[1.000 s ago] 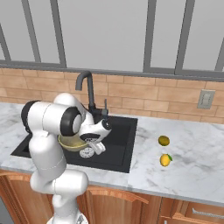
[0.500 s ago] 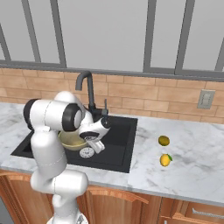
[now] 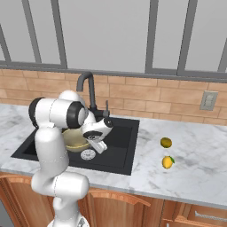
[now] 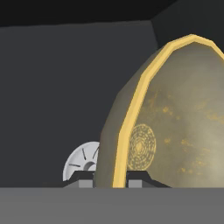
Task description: Remove the lemon and orange from the sink. Then move the bowl and cup from the counter to the sink for washing.
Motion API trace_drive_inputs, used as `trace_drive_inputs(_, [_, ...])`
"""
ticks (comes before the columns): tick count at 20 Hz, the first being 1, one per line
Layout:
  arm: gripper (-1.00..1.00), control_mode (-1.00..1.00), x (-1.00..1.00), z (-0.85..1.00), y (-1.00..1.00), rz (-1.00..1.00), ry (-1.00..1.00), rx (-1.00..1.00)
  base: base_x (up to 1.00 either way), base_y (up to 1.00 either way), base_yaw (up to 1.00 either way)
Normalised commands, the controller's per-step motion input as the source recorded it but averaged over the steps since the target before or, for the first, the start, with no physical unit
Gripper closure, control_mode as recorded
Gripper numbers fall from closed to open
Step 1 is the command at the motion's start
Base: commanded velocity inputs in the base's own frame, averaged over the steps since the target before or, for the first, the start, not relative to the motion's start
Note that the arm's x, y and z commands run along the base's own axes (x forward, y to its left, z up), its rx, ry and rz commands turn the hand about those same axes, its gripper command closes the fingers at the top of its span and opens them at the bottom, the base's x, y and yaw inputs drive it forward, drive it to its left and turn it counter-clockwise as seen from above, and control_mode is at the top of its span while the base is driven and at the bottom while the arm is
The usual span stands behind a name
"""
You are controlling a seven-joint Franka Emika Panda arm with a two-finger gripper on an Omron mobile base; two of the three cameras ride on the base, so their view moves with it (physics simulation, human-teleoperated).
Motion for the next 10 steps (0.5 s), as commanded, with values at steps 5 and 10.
trace_drive_inputs(5, [1.0, -1.0, 0.11, -0.22, 0.0, 0.05, 0.0, 0.0, 0.0, 0.0, 0.0])
trace_drive_inputs(10, [1.0, -1.0, 0.07, -0.23, 0.02, 0.05, 0.0, 0.0, 0.0, 0.0, 0.0])
